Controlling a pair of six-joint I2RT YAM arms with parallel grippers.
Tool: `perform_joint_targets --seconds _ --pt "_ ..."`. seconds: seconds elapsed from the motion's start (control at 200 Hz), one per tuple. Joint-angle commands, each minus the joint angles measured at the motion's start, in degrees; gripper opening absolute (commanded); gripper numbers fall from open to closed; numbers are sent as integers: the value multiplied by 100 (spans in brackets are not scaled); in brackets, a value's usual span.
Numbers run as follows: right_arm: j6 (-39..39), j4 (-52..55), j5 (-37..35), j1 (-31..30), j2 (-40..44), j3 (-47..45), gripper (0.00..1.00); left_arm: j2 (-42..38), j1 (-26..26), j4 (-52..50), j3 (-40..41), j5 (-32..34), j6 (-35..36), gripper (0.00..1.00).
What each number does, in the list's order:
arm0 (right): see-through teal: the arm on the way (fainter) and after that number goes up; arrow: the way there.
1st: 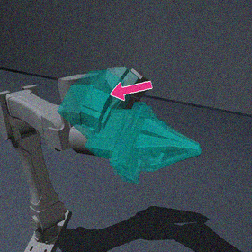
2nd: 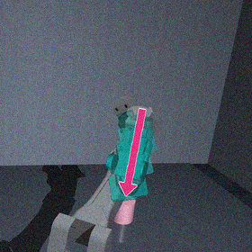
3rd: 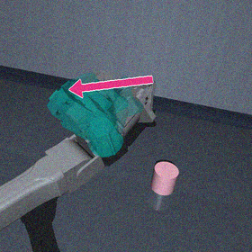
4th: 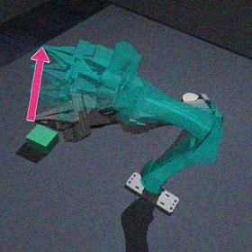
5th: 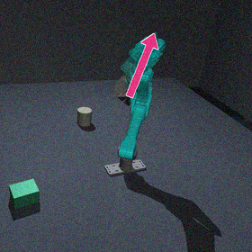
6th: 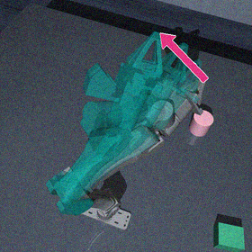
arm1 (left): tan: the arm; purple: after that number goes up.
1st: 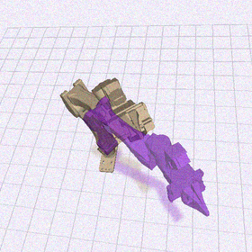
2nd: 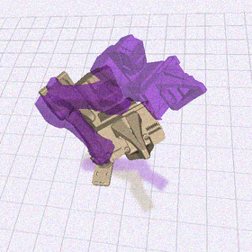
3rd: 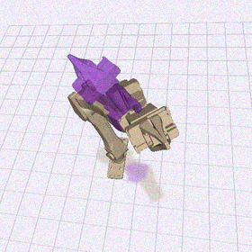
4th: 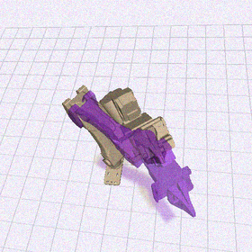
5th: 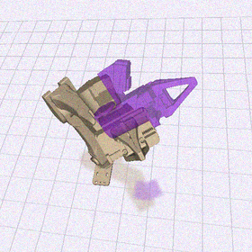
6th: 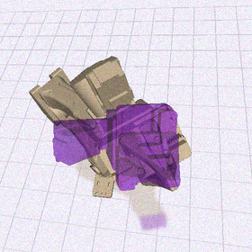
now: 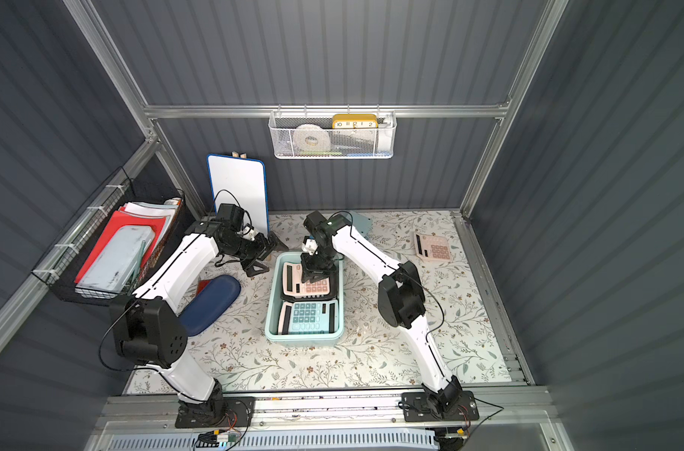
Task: Put the calculator in the storage box
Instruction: Place the calculator in the storage box.
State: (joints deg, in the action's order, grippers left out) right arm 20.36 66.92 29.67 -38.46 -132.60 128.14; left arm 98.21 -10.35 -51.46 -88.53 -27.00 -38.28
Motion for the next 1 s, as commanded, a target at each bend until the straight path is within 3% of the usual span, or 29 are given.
perform_joint_targets --seconds 0.0,0.125,0.36,0.635,0.77,0.991 --pt "257 -384 440 -77 -126 29 33 54 24 -71 51 -94 90 99" --pt "549 -755 588 -82 -119 63 33 56 28 17 37 -170 25 99" --pt "518 -504 117 134 324 289 34 -18 32 -71 -81 2 -86 99" --pt "399 -282 -983 607 1476 -539 49 320 24 -702 -465 763 304 99" --pt "348 -137 -1459 840 1780 -1014 50 580 24 -899 -605 851 416 97" --pt "187 -208 -1412 973 1782 -1391 52 928 -19 -1072 -853 1046 592 91"
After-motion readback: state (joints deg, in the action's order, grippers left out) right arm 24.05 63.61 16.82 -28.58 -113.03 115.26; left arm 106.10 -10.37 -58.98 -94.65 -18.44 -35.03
